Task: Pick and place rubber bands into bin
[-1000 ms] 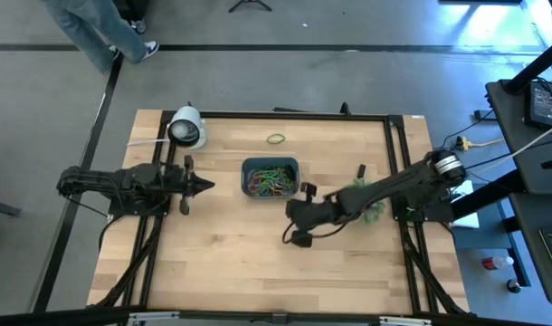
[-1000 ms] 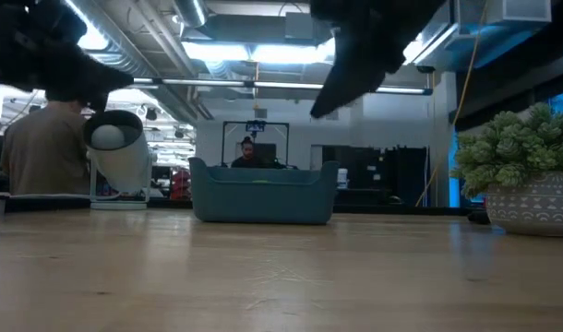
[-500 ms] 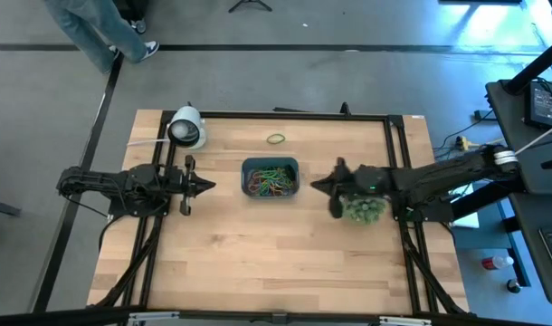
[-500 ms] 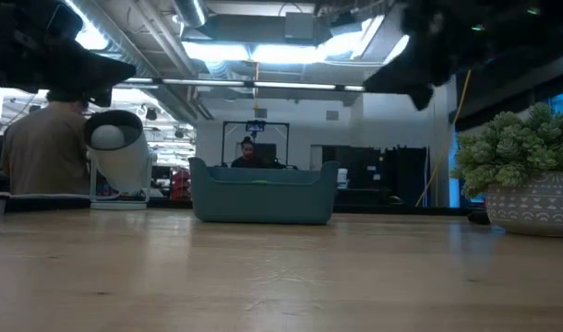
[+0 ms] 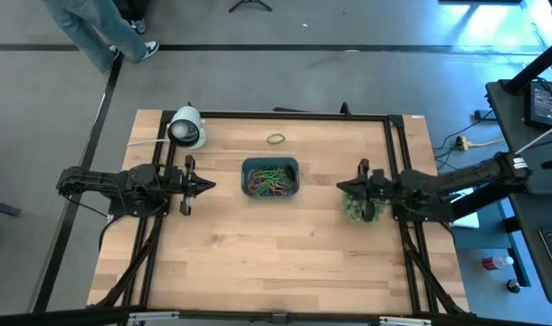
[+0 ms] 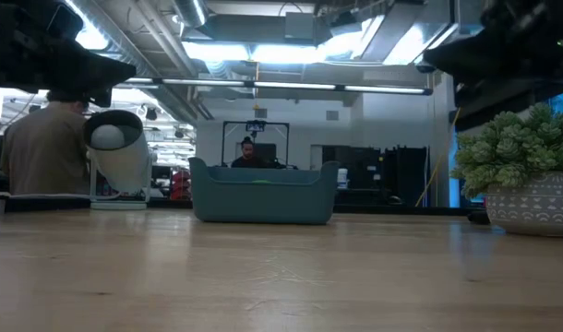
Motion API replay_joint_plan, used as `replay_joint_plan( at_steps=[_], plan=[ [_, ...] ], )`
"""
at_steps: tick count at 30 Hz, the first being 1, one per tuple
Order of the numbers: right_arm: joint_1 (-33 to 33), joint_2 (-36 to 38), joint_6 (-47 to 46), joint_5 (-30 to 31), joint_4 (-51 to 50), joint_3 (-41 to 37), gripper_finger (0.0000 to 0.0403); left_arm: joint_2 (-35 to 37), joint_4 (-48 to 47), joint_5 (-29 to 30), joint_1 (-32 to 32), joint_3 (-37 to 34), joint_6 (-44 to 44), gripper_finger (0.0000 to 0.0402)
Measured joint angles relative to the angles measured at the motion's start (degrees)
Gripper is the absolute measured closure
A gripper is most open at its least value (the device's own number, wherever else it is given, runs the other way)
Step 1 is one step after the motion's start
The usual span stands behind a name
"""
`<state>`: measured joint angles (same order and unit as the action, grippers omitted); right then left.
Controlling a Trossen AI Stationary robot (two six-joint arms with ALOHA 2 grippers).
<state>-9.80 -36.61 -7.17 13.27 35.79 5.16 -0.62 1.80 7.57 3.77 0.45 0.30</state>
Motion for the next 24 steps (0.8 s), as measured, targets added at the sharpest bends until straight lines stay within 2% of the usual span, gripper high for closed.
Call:
replay_joint_plan(
  at_steps=[5,10,18,22,24],
  plan=[
    [0.00,8.05,1.56,-4.51,0.64,-4.48,0.0401,0.00,0.00,0.02,0.00,0.00,-0.02,0.0397],
    [0.00,14.81,3.13,-8.09,-5.15,-4.78,0.0401,0.00,0.00,0.02,0.00,0.00,0.00,0.0395],
    [0.00,21.25,6.12,-9.22,-10.94,-4.78,0.0401,0.00,0.00,0.02,0.00,0.00,0.00,0.0397],
    [0.00,24.12,5.96,-14.87,-11.04,-4.78,0.0401,0.00,0.00,0.02,0.00,0.00,0.00,0.0396],
    [0.00,25.91,5.61,-15.86,-11.04,-4.78,0.0401,0.00,0.00,0.02,0.00,0.00,-0.04,0.0394]
  ],
)
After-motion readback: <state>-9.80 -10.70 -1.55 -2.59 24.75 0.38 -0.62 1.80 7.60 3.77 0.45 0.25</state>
